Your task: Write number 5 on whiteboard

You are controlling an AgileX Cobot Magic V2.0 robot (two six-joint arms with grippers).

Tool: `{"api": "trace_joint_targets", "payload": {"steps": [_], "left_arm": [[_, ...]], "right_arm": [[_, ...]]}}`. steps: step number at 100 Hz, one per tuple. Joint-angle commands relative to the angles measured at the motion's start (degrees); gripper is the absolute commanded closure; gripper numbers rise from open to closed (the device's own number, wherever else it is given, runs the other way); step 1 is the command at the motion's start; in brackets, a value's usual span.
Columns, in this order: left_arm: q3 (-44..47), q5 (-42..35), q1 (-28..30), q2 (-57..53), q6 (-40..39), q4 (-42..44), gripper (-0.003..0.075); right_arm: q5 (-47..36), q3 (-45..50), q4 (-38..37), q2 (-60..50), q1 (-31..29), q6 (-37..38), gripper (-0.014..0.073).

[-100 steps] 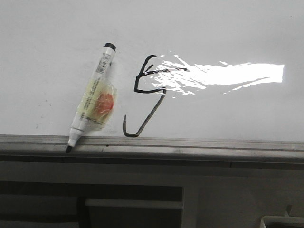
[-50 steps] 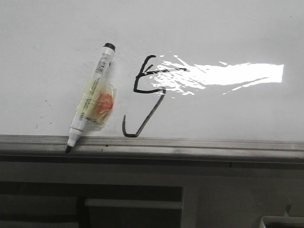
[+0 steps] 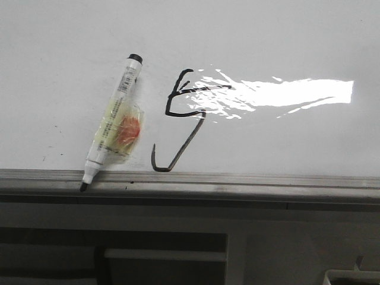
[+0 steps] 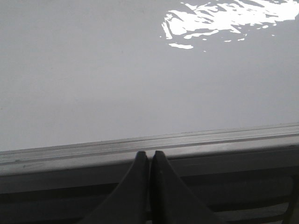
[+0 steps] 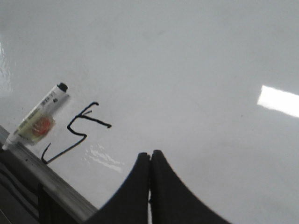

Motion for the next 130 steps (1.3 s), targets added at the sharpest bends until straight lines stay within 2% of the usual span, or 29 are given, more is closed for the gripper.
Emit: {"api": "trace_joint_targets", "payload": {"steps": [1,28,34,38,43,48,53,60,66,72,76,82,88,93,99,119,122,130], "left_arm": [[1.27,-3.75,0.24,-1.57,-0.52,-0.32,0.074],[1.27,-3.75,0.24,-1.57,-0.52,-0.32,0.0741],[1.27,-3.75,0.24,-1.57,-0.52,-0.32,0.0741],[1.27,-3.75,0.24,-1.57,-0.52,-0.32,0.0741],[1.27,-3.75,0.24,-1.57,-0.52,-0.32,0.0741],[1.27,-3.75,0.24,-1.57,-0.52,-0.32,0.0741],[1.27,-3.75,0.24,-1.57,-0.52,-0.32,0.0741],[1.27,-3.75,0.24,-1.57,-0.52,-0.32,0.0741],[1.27,-3.75,0.24,-1.57,-0.52,-0.32,0.0741],[1.27,-3.75,0.24,-1.57,-0.52,-0.32,0.0741],[1.27,-3.75,0.24,-1.57,-0.52,-0.32,0.0741],[1.27,-3.78,0.24,-1.57,-0.52,-0.32,0.0741],[1.27,-3.78,0.24,-1.57,-0.52,-0.32,0.0741],[1.27,-3.78,0.24,-1.57,-0.52,-0.32,0.0741],[1.27,-3.78,0.24,-1.57,-0.52,-0.32,0.0741],[1.27,-3.78,0.24,-1.57,-0.52,-0.32,0.0741],[1.27,-3.78,0.24,-1.57,-0.52,-0.32,0.0741],[1.27,-3.78,0.24,-1.57,-0.52,-0.42,0.0741]], "right_arm": [[2.9,0.06,-1.32,0.33,-0.43,-0.46,0.0658],[2.95,0.86,-1.67,0.44,-0.43,-0.46,0.0658],[2.06,1.28,-4.71,0.44,-0.43,-0.25,0.0658],[1.47,1.91,-9.39,0.44,-0.43,3.43,0.0658],[0.56,3.03,-17.79,0.55,-0.43,12.63,0.0658],[-0.69,4.59,-29.23,0.96,-0.98,25.2,0.0658],[-1.87,6.47,-41.85,1.51,-2.29,41.04,0.0658],[-2.45,9.0,-57.63,2.66,-5.84,59.37,0.0658],[-1.37,10.78,-69.08,3.44,-10.57,70.5,0.0658],[2.26,11.85,-79.16,3.75,-15.87,81.51,0.0658],[6.35,12.16,-88.02,3.75,-20.22,88.14,0.0658],[12.49,12.16,-102.48,3.26,-26.37,102.06,0.0658],[17.72,12.16,-114.3,1.67,-29.83,115.42,0.0658],[20.34,12.16,-120.44,-0.54,-31.15,121.48,0.0658],[22.14,12.32,-123.08,-3.54,-32.36,122.96,0.0658],[21.61,17.09,-123.23,-10.76,-36.19,122.96,0.0658],[24.88,16.92,-123.23,-11.72,-36.46,122.96,0.0658],[27.07,16.92,-123.23,-13.36,-36.97,122.96,0.0658]]}}
